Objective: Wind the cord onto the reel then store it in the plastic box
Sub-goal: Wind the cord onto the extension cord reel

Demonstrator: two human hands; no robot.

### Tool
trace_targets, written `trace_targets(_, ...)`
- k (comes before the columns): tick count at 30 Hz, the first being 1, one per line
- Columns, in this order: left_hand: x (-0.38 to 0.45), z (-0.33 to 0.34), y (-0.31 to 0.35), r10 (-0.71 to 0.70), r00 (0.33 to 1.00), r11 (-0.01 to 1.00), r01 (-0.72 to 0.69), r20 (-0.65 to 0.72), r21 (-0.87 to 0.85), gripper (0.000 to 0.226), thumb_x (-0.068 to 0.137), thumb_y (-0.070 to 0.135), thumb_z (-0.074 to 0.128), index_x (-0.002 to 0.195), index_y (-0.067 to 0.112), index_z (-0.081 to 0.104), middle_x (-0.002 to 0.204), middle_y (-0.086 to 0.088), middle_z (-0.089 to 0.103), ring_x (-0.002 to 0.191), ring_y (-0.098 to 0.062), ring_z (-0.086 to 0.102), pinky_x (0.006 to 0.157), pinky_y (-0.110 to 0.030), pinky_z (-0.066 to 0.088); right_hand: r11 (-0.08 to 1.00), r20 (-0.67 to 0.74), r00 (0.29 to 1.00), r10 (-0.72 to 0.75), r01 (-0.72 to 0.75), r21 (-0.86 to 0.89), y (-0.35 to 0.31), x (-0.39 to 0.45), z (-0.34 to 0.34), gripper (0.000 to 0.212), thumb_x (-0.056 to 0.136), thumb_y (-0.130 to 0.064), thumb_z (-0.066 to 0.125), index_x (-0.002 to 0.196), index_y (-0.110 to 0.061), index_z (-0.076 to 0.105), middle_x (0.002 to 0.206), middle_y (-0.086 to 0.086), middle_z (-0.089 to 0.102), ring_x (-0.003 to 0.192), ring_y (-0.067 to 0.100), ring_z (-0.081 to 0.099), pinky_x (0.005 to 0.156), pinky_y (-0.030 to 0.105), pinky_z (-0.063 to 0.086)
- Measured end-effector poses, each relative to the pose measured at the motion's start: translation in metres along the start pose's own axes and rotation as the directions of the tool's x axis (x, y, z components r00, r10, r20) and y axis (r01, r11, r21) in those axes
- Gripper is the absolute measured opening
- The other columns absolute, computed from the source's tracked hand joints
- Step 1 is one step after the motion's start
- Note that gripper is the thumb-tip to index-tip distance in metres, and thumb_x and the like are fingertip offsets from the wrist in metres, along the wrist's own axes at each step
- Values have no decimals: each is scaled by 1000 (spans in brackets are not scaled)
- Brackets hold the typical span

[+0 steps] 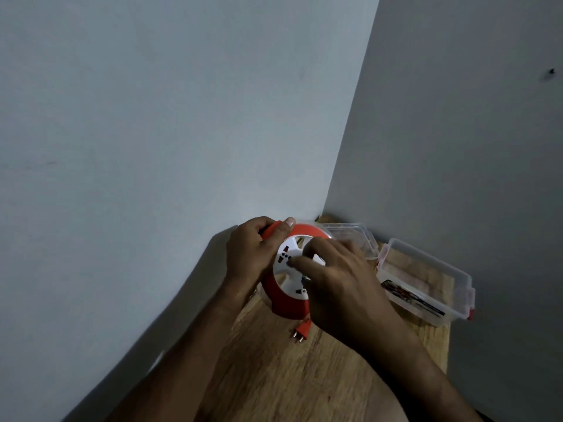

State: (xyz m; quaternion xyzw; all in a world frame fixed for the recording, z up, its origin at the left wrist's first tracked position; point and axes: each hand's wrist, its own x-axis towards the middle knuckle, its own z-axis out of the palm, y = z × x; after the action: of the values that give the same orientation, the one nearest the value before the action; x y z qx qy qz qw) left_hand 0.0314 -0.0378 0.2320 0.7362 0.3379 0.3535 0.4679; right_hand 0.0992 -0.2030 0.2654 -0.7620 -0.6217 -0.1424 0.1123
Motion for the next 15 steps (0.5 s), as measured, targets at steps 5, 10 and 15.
trace_targets(5,0,2,1,48,998,999,-49,29,22,38,92,59,67,85,22,76,74,8,75,73,-9,74,76,-45,64,984,149,982,-115,134,-121,7,4,6,66,61,-29,90,122,-31,65,139,10,45,133,30,35,98,55,45)
trace_targets(10,1,1,-2,55,998,998,-55,38,13,41,90,63,67,84,23,76,75,9,75,74,-8,73,77,-46,64,983,129,982,-137,151,-107,11,7,7,62,63,-33,88,121,-34,66,139,10,44,131,30,39,94,55,44)
trace_targets(15,-1,3,-3,58,998,998,-59,25,31,41,88,66,66,86,26,76,77,12,75,75,-4,72,77,-39,64,979,81,986,-149,158,-127,15,11,7,52,68,-45,77,119,-37,67,130,5,51,119,26,48,88,48,42)
